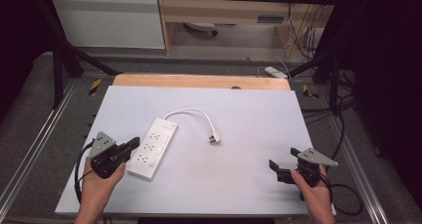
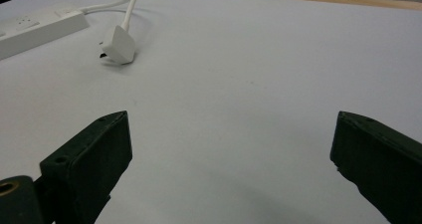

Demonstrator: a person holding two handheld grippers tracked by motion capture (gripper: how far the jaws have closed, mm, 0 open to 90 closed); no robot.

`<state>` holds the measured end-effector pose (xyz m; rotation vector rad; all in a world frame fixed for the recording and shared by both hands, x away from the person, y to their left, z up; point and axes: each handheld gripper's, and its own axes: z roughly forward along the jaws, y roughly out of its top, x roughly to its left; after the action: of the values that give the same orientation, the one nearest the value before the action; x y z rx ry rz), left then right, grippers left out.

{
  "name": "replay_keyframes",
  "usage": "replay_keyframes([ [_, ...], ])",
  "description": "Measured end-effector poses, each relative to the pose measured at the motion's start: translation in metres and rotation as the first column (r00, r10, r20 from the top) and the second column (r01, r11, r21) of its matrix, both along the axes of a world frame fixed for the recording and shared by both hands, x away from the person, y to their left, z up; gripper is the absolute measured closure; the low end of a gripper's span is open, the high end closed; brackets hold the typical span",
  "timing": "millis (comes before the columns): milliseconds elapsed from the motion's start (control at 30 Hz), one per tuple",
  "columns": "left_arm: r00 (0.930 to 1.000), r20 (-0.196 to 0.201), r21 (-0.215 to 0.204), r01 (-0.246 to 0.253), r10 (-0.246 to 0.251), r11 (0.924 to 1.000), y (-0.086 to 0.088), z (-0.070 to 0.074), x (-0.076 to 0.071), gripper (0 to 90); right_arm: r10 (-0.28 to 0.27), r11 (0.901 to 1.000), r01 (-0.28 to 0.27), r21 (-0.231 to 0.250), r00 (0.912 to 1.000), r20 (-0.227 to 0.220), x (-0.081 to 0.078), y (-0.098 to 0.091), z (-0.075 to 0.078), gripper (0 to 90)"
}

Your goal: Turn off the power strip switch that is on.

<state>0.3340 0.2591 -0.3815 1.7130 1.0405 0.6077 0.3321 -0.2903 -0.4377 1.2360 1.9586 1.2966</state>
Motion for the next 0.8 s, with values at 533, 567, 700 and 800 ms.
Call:
replay_keyframes([
  [533,0.9990,-0.044,0.026,0.000,0.002,0.9997,0.001,-0.008,0.004,89.9,0.003,1.0000,-0.003,-0.007,1.0000,-0.004,0.000,0.000,0.000,3.3],
  [567,0.9989,-0.048,0.029,0.001,0.001,0.9996,0.001,-0.009,0.005,89.9,0.003,1.0000,-0.003,-0.008,1.0000,-0.004,0.000,0.000,0.000,3.3],
  [700,0.9979,-0.065,0.034,0.011,-0.009,0.9994,0.000,-0.013,0.006,89.9,0.003,1.0000,-0.003,-0.009,1.0000,-0.006,0.000,0.001,0.000,3.3],
  [800,0.9964,-0.083,0.040,0.018,-0.015,0.9991,0.000,-0.016,0.009,89.9,0.005,0.9999,-0.005,-0.010,1.0000,-0.006,0.000,0.001,0.000,3.3],
])
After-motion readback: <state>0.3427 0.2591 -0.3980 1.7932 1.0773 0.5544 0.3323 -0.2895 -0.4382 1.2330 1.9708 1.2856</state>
